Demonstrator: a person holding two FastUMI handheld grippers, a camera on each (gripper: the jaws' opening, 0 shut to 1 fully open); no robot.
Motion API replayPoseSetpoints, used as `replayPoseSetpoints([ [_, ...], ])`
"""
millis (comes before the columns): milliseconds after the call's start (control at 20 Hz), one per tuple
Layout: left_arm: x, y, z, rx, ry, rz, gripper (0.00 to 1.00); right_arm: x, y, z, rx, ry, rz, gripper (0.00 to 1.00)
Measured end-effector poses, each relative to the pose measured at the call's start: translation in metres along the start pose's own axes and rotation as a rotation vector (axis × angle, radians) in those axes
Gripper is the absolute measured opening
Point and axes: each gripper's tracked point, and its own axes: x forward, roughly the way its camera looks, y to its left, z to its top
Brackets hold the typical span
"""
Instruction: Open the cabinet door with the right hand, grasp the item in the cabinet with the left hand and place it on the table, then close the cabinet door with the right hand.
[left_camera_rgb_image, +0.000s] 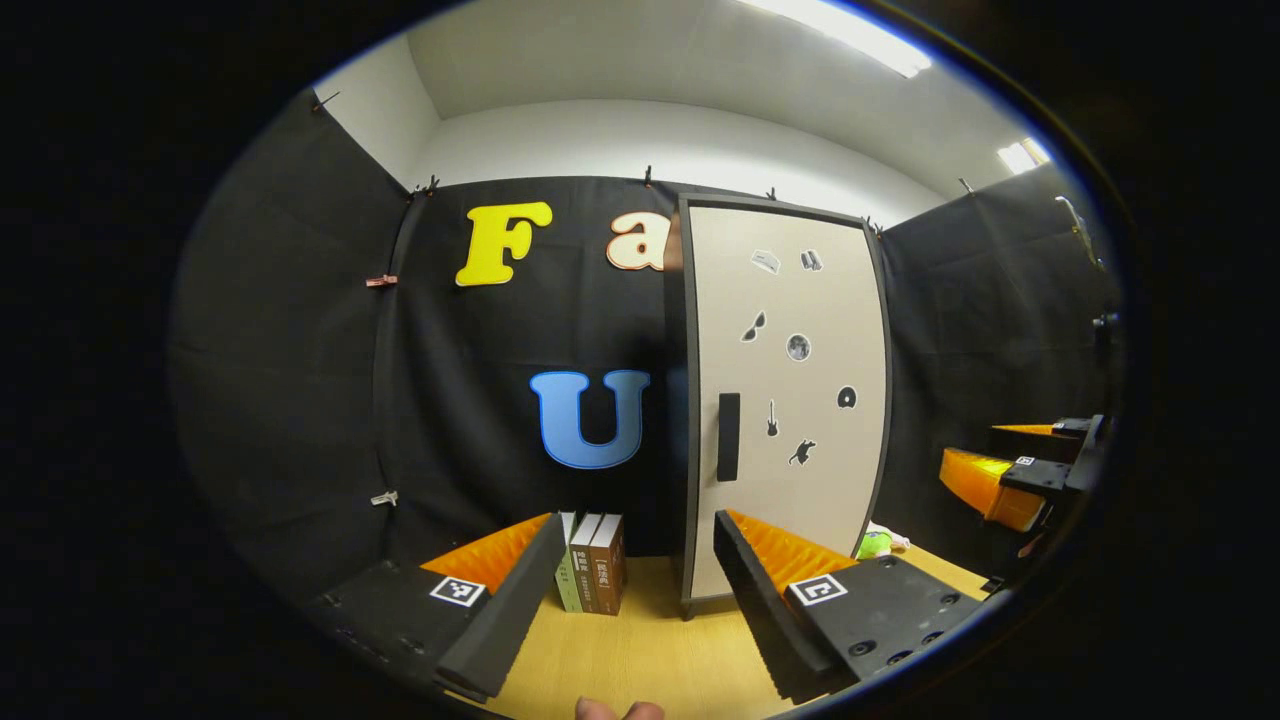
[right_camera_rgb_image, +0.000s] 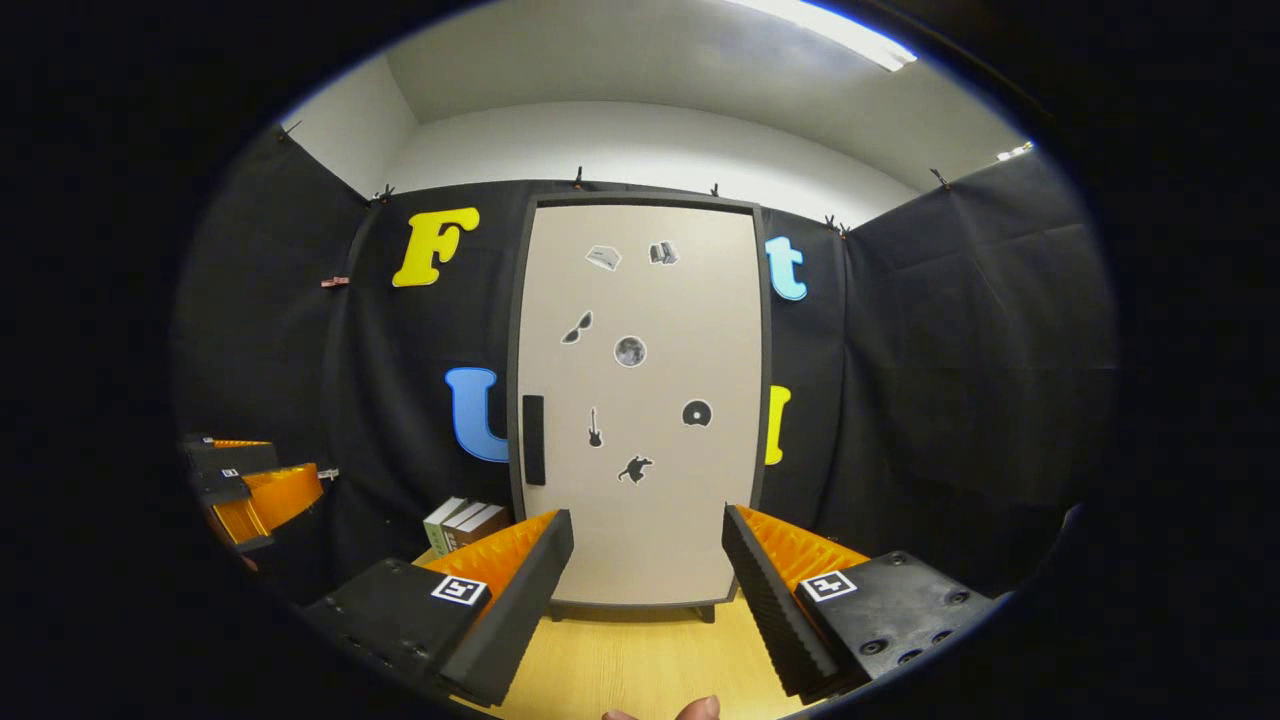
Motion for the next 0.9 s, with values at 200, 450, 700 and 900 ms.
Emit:
replayPoseSetpoints([
  [200, -0.003, 0.015, -0.011, -0.011, 0.013, 0.015, 0.94, 0.036, 0.031, 0.009, 0.051, -0.022, 0.046, 0.98],
  [450, -0.007, 0.039, -0.020, -0.029, 0.019, 0.042, 0.94, 0.105, 0.075, 0.011, 0.031, -0.065, 0.092, 0.98],
  [700, -0.007, 0.060, -0.024, -0.028, 0.021, 0.069, 0.95, 0.172, 0.115, 0.001, -0.055, -0.102, 0.108, 0.98],
  [900, -0.005, 0.069, -0.022, -0.027, 0.011, 0.085, 0.95, 0.219, 0.139, -0.029, 0.005, -0.012, 0.124, 0.97],
])
